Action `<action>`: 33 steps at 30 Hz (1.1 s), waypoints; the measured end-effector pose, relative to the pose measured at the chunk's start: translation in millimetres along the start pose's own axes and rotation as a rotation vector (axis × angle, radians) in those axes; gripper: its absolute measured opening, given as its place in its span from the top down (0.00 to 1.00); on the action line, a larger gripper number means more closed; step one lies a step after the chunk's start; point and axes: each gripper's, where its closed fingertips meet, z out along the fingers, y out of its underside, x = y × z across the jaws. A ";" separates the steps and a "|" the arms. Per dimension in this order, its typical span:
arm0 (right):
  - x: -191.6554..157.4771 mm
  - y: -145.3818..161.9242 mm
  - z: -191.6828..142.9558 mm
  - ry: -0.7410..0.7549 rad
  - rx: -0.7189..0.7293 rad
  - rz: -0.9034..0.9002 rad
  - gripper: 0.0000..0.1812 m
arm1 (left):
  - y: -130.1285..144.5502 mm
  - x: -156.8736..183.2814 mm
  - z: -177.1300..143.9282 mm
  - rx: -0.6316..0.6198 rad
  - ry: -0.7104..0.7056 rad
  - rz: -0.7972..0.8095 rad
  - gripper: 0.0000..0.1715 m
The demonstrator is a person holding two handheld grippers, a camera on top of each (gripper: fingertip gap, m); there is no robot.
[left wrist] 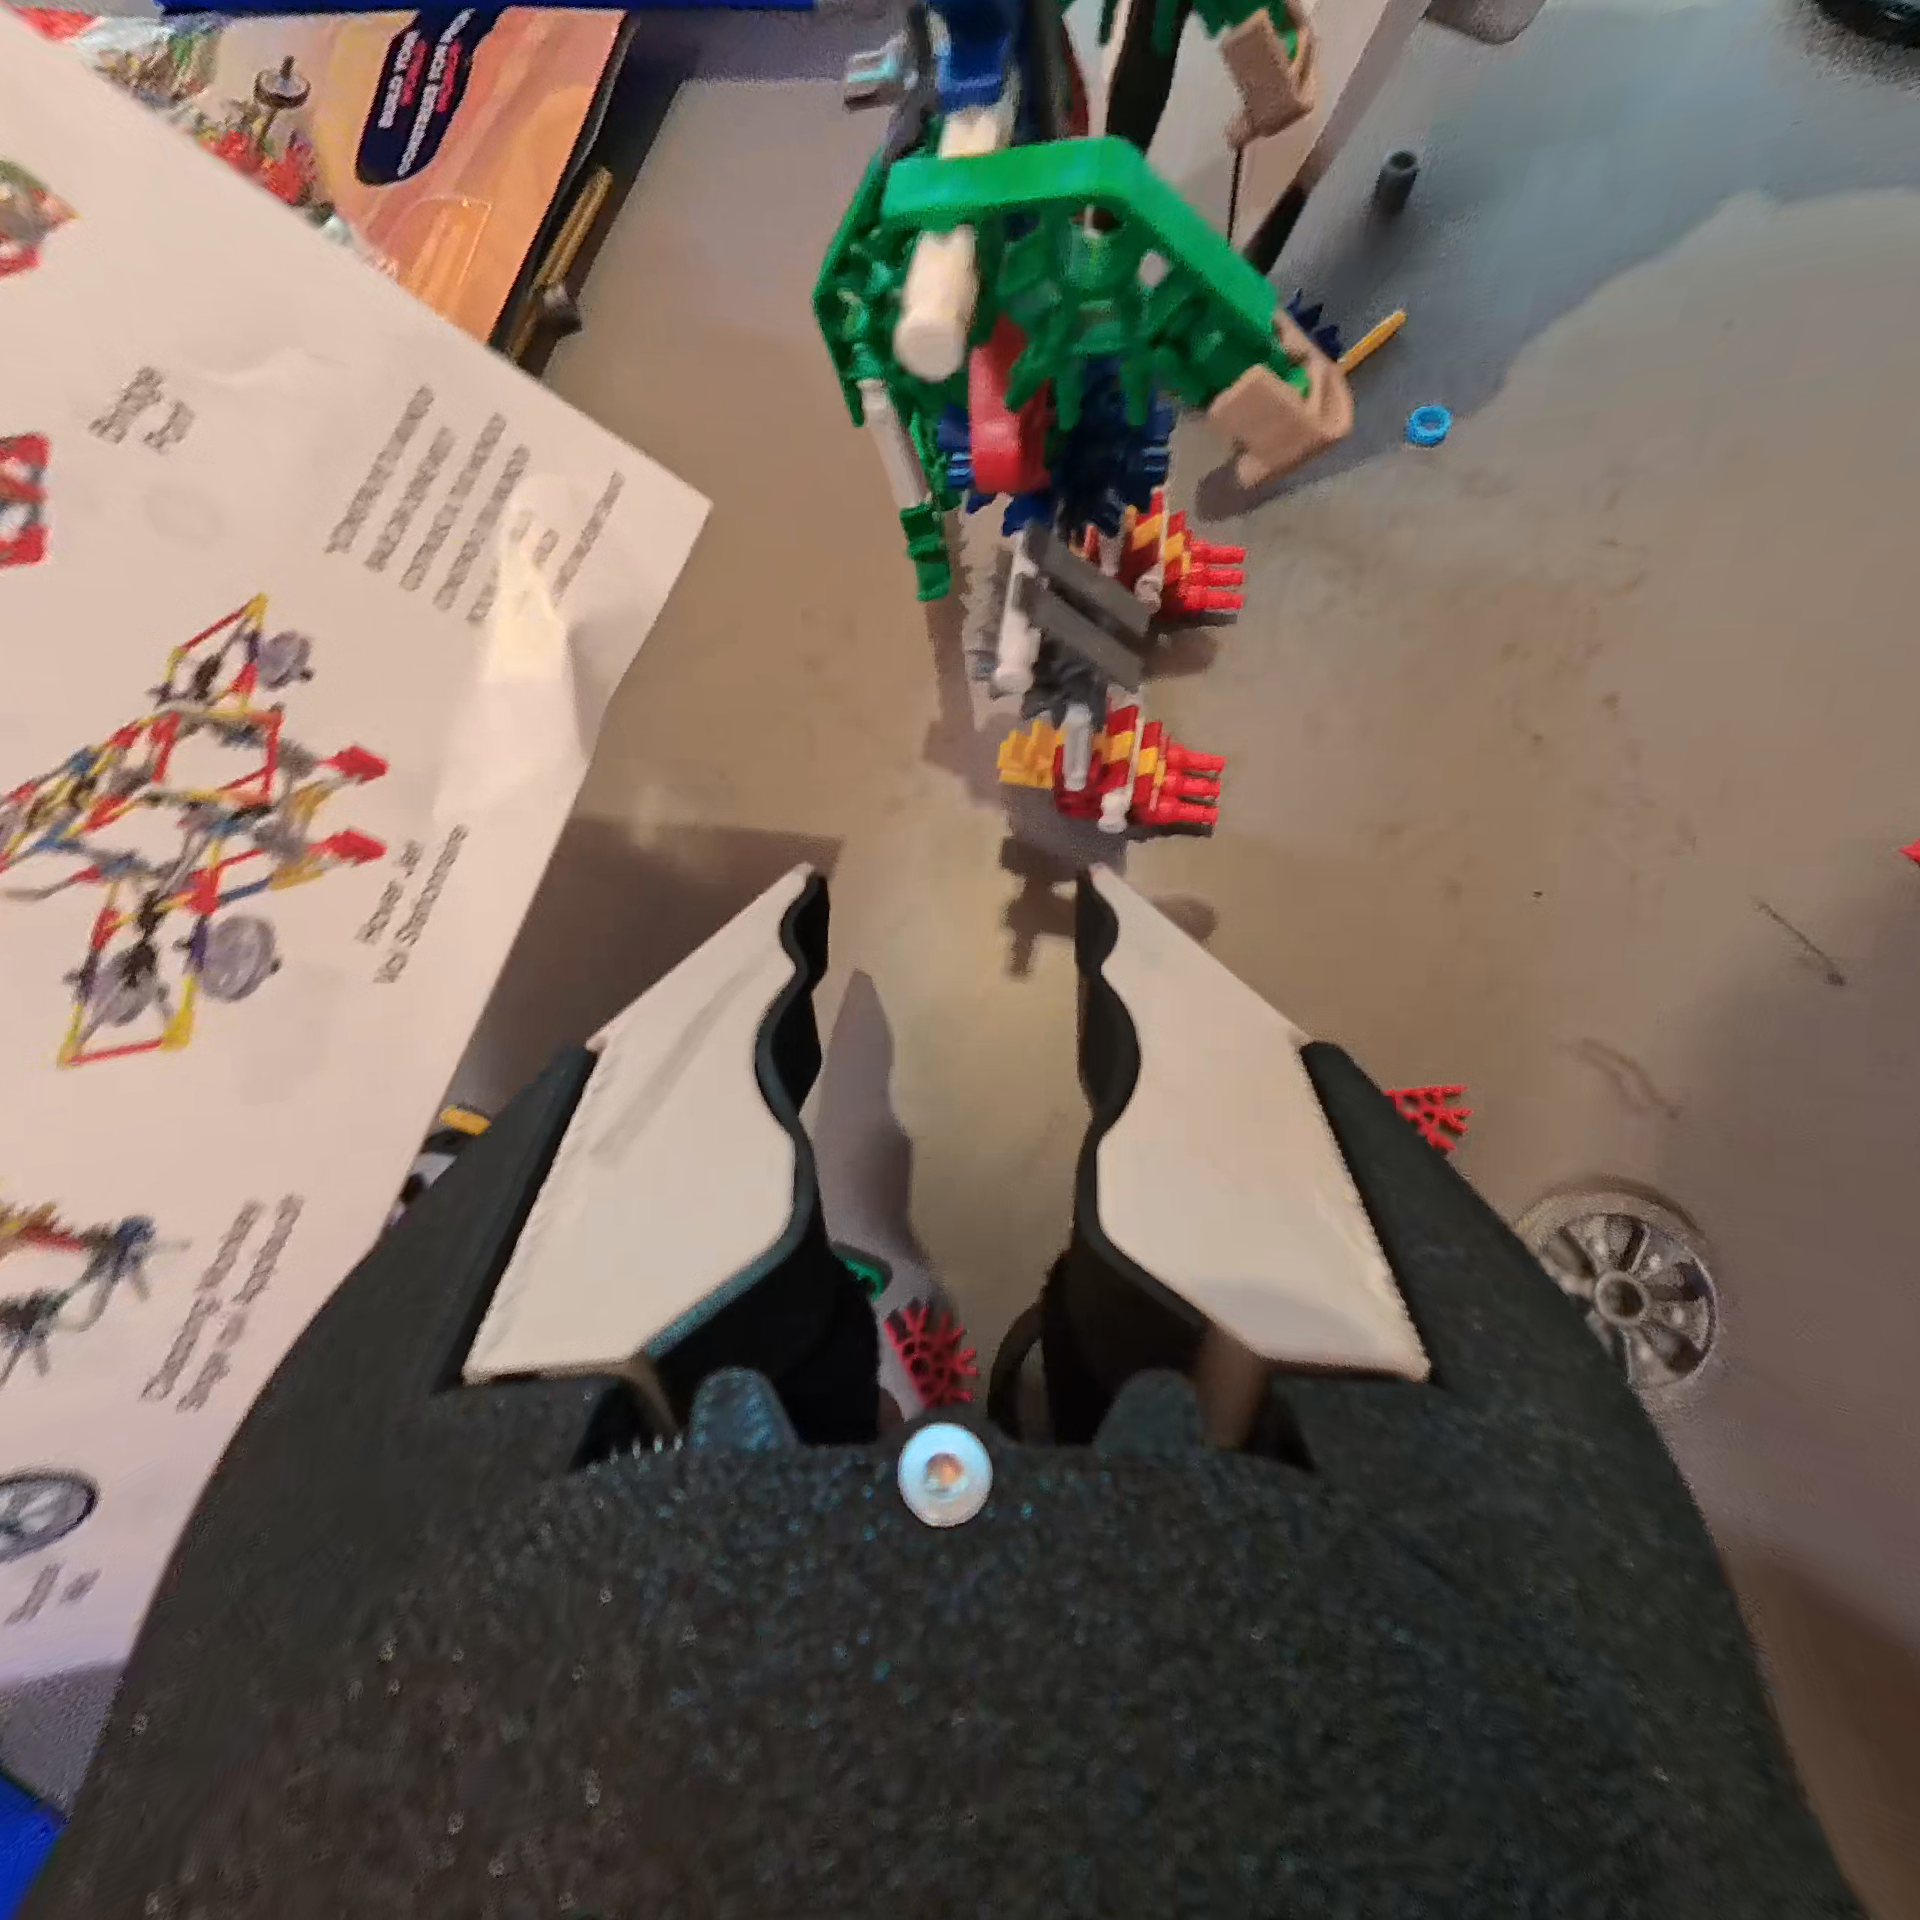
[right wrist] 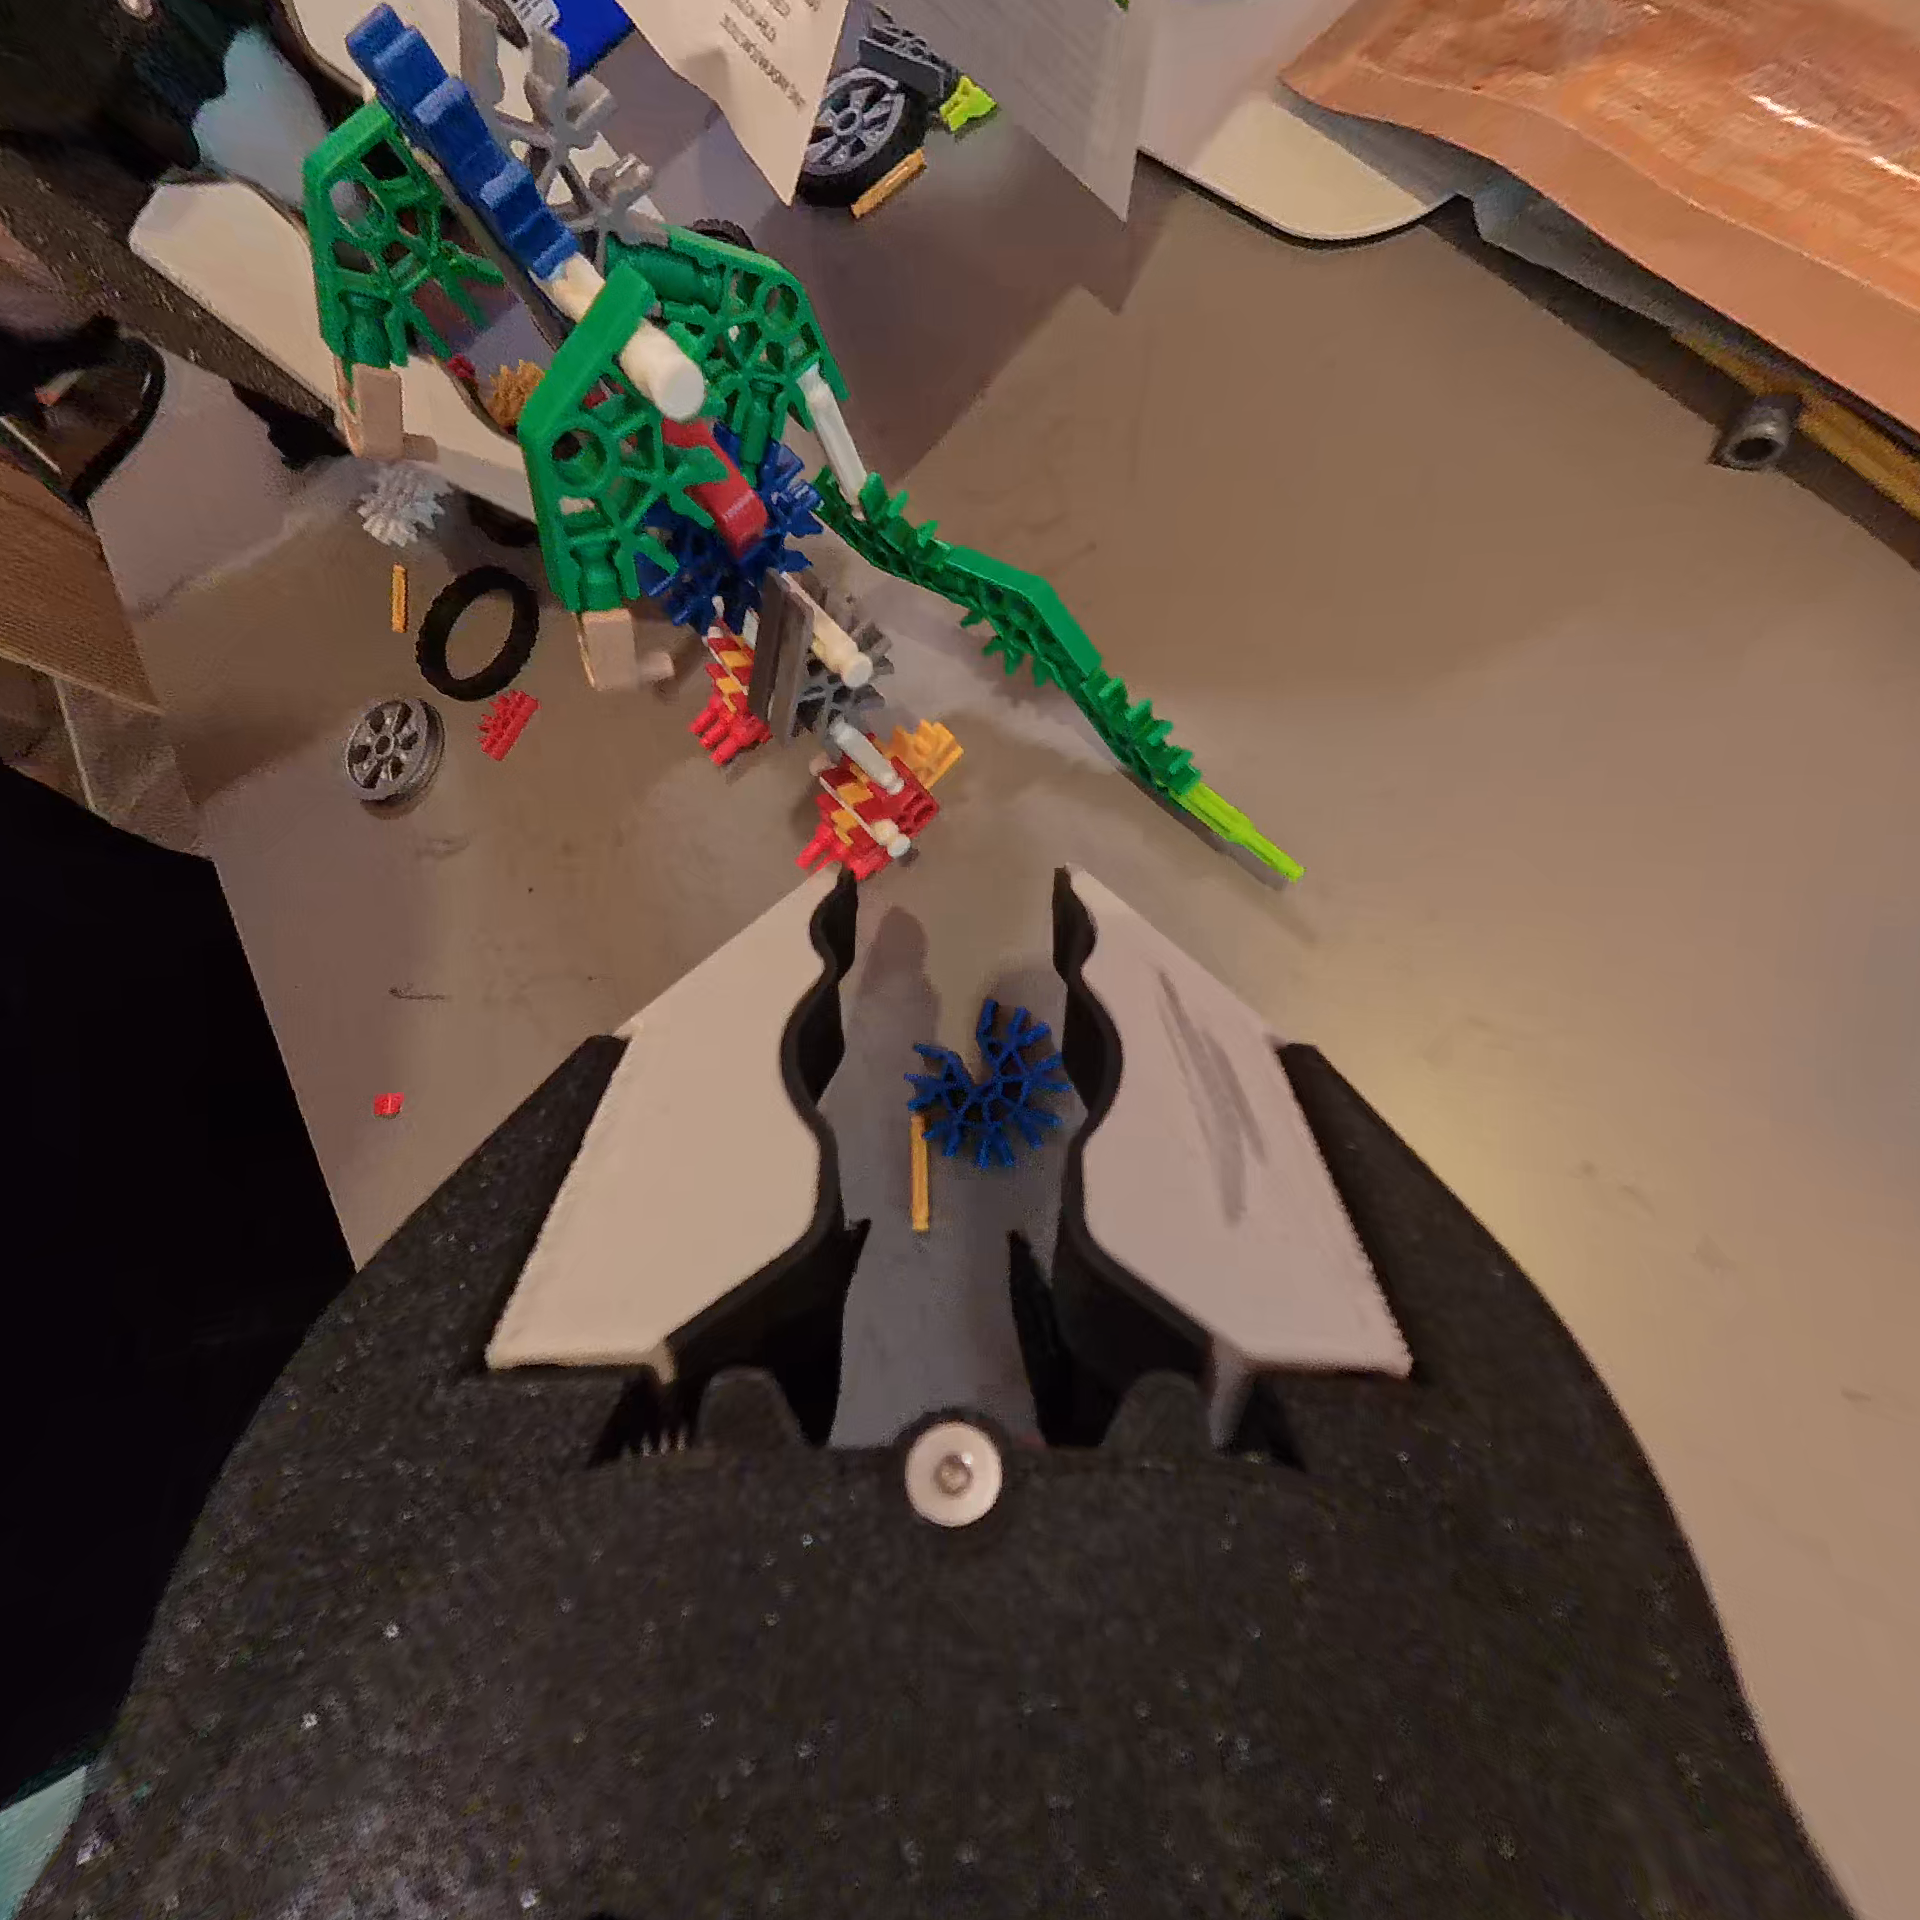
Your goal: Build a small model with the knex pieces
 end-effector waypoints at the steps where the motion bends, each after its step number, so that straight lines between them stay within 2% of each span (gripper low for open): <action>1: 2.2 1.0 -3.0 0.010 0.001 0.002 0.79 | 1.1 -2.4 -2.5 0.002 -0.002 -0.008 0.73; 11: 15.0 7.0 -22.9 0.085 0.037 0.041 0.78 | 9.1 -11.0 -10.1 -0.010 -0.021 -0.027 0.73; 21: 15.6 4.3 -6.1 0.119 0.031 -0.022 0.76 | 13.4 0.6 -1.1 -0.034 0.010 -0.034 0.72; 25: 30.9 -3.6 -9.7 0.171 0.112 -0.014 0.76 | 19.3 3.4 0.4 -0.049 0.009 -0.039 0.72; 33: 41.1 17.7 4.1 0.119 0.139 0.016 0.76 | 23.5 5.5 -4.8 -0.032 0.002 -0.083 0.73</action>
